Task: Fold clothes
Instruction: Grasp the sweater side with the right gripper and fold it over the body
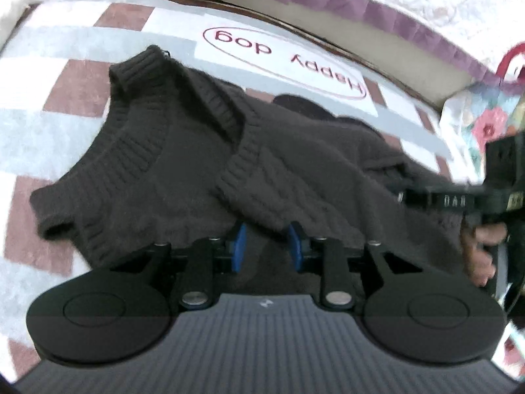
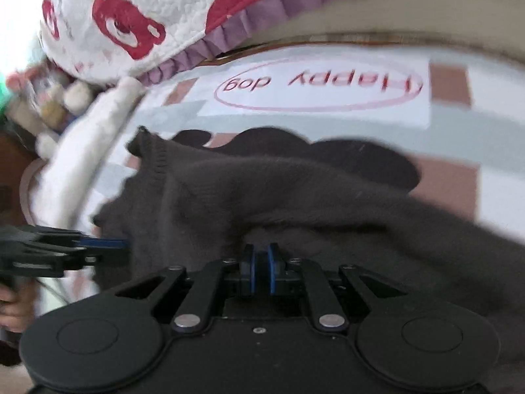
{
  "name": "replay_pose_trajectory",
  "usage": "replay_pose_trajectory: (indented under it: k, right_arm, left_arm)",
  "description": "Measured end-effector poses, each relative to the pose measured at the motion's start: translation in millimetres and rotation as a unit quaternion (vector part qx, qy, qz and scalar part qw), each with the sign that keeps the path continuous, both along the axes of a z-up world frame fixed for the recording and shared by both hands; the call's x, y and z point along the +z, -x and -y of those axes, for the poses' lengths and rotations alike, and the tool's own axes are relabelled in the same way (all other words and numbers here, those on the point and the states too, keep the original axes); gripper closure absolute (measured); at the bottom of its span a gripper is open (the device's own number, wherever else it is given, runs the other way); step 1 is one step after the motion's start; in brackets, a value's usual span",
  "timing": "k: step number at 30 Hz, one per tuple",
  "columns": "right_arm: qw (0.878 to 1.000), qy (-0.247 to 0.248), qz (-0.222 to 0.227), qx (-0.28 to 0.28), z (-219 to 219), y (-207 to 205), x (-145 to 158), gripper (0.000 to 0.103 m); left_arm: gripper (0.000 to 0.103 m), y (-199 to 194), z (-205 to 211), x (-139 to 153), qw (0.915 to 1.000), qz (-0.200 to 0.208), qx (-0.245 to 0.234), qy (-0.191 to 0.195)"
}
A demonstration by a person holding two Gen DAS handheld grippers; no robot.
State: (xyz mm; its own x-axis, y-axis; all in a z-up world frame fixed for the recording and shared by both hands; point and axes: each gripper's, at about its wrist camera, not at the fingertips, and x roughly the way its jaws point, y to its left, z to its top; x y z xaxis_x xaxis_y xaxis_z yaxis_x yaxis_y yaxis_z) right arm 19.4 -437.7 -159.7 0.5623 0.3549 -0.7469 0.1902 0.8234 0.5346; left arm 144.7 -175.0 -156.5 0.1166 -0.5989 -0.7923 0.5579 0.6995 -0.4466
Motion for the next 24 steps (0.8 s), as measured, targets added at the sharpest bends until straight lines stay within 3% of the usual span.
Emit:
replay_pose_trajectory:
  k: [4, 8, 11, 13, 16, 17, 18, 19, 20, 24]
  right_arm:
    - [1.000, -0.027, 0.004, 0.007, -6, -4, -12, 0.090]
    - [0.999, -0.043, -0.003, -0.014, -5, -8, -14, 0.092]
    - [1.000, 0.005, 0.008, -0.004, -12, -8, -6, 0.091]
    - [1.000, 0.013, 0.012, -0.011, -13, -8, -3, 0.086]
    - [0.990, -0.100, -0.022, -0.101, 8, -3, -15, 0.083]
    - [0.982, -0.139, -0.028, -0.125, 14, -1, -20, 0.083]
    - [0.973, -0.176, -0.031, -0.143, 18, 1, -25, 0.083]
    - [0.963, -0.213, -0.034, -0.161, 23, 3, -30, 0.083]
    - [0.951, -0.249, -0.037, -0.178, 28, 5, -36, 0.083]
    - [0.935, -0.276, -0.032, -0.220, 35, 9, -46, 0.082]
  left_arm:
    - [0.062, -18, 2, -8, 0.9982, -0.028, 0.033, 0.043]
    - [0.056, -22, 0, -16, 0.9956, -0.047, 0.061, 0.054]
    - [0.051, -19, 2, -20, 0.9945, -0.046, 0.066, 0.067]
    - [0.042, -19, 2, -21, 0.9933, -0.050, 0.069, 0.078]
    - [0.040, -21, 6, -19, 0.9932, -0.055, 0.069, 0.076]
    - [0.041, -19, 9, -18, 0.9942, -0.049, 0.063, 0.072]
    - [0.052, -17, 11, -16, 0.9952, -0.043, 0.055, 0.068]
    - [0.081, -15, 13, -16, 0.9957, -0.040, 0.048, 0.069]
    - [0.087, -14, 14, -17, 0.9956, -0.043, 0.043, 0.071]
    - [0.088, -8, 18, -17, 0.9961, -0.035, 0.024, 0.077]
